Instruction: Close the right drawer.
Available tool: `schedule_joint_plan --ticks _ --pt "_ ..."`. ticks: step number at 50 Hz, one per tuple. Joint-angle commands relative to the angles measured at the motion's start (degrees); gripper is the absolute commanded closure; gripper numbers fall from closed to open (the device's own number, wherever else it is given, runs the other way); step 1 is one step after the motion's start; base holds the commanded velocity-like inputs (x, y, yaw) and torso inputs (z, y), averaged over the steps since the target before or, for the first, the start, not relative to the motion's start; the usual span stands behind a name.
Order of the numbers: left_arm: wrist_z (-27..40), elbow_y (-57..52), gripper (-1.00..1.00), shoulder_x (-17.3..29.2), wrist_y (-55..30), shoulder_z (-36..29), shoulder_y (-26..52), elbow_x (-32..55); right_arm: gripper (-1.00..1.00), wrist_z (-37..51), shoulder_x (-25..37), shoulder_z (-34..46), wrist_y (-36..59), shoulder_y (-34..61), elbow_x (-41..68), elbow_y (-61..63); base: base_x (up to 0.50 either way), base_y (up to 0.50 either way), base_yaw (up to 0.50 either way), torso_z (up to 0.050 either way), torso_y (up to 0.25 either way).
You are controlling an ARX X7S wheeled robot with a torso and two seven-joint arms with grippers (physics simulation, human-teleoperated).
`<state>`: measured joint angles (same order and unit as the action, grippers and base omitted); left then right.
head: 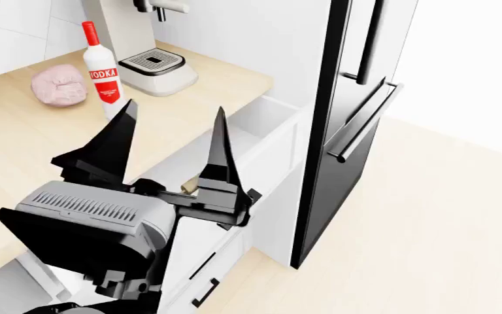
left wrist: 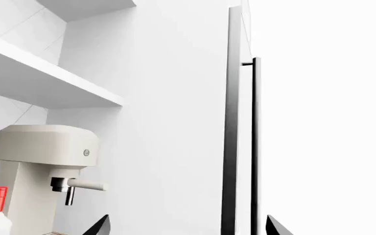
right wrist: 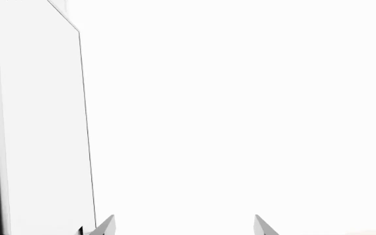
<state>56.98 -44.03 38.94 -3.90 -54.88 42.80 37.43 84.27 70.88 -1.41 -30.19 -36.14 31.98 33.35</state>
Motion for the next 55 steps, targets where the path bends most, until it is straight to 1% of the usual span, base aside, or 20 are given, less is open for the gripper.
schedule_joint_plan --ticks 1,13,26,43,55 --pt "-5.77 5.05 -1.00 -5.66 0.12 -3.61 0.67 2.14 -1.00 -1.42 -1.39 -1.47 0.58 -0.60 -0.02 0.19 0.00 0.00 0.00 0.000 0.000" --pt "-10.71 10.12 -1.00 -8.81 1.31 -6.21 -0.75 4.41 -1.00 -3.13 -2.43 -0.63 1.77 1.64 0.49 0.12 0.00 0.00 0.00 0.000 0.000" --pt "-16.16 15.72 -1.00 -10.81 2.85 -8.68 -3.01 6.31 -1.00 -4.31 -3.38 -0.95 2.43 1.99 0.61 0.17 0.00 0.00 0.00 0.000 0.000" --pt "-20.60 21.06 -1.00 -11.35 4.75 -11.20 -6.34 5.57 -1.00 -6.03 -4.67 -0.55 3.20 3.34 1.01 -0.12 0.00 0.00 0.00 0.000 0.000" --pt "-22.03 23.03 -1.00 -11.38 5.43 -11.70 -7.98 6.79 -1.00 -6.89 -5.35 -0.11 4.24 4.58 1.30 -0.18 0.00 0.00 0.00 0.000 0.000"
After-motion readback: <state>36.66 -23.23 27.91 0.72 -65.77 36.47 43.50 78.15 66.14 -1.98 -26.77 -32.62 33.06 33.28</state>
